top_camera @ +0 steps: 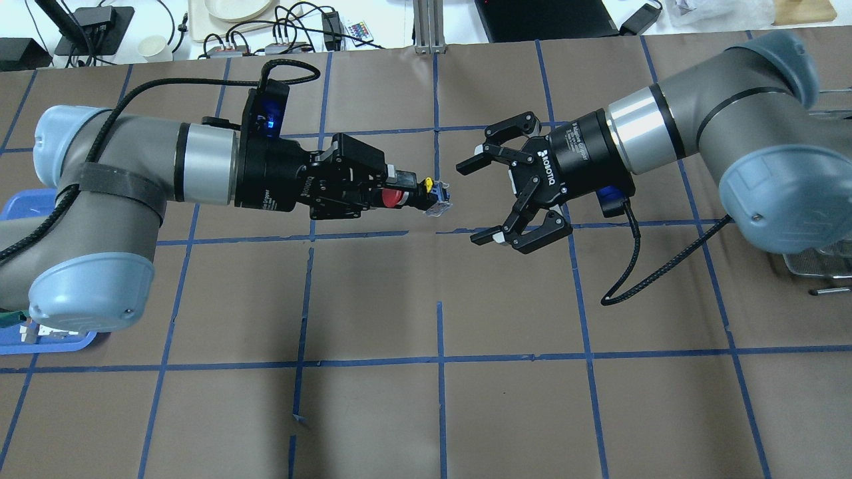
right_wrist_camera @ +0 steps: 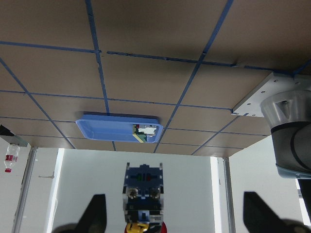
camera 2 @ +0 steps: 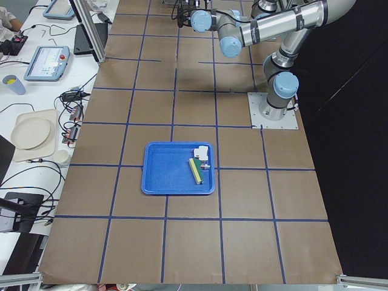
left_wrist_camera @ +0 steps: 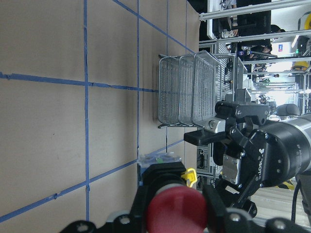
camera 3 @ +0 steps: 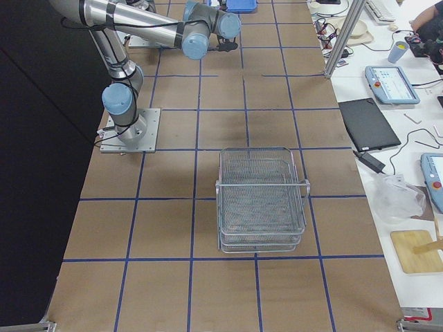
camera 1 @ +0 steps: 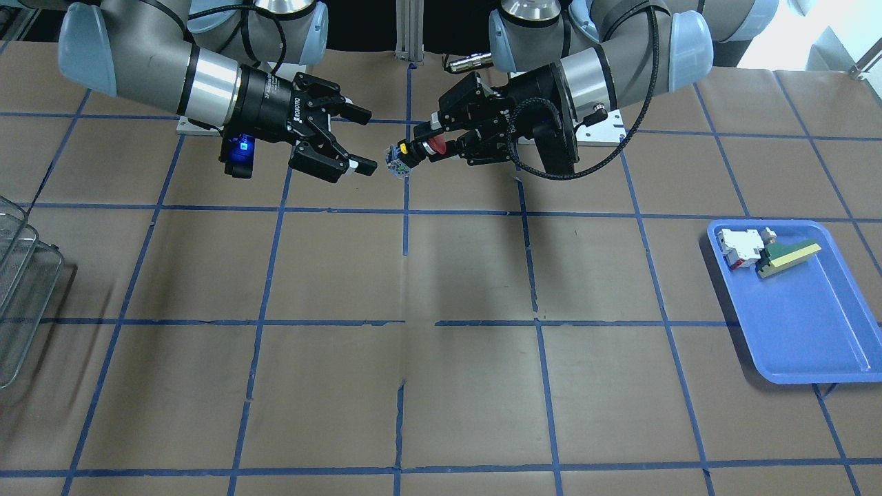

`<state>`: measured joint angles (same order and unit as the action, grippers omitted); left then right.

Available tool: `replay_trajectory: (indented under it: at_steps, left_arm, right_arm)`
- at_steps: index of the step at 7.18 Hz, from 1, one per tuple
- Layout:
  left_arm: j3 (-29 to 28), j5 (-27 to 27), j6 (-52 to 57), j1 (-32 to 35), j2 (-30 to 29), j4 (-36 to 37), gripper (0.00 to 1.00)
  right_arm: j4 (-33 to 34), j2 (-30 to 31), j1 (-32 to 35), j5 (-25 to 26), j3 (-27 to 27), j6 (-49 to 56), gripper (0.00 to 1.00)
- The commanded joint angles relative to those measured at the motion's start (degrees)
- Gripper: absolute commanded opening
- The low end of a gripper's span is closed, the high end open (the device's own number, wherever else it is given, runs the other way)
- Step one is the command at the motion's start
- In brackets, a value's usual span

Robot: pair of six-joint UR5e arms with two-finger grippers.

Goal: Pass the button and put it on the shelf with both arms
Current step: 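Close the right gripper on the button's blue base beside the left gripper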

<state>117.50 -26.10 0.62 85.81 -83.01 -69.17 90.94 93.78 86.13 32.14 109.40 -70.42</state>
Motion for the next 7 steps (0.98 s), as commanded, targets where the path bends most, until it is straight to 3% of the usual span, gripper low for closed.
replay_trajectory:
  at_steps: [1,7]
  left_arm:
    - [0.0,0.0,0.0,0.0,0.0,0.0,0.08]
    - [0.0,0.0,0.1,0.0,0.2,0.0,0.08]
  right_arm:
    - [10.8,-0.2,0.5,0.7,0.2,-12.0,0.99]
    - [13.9,-0.2,4.7,2.0,2.0,-14.6,0.99]
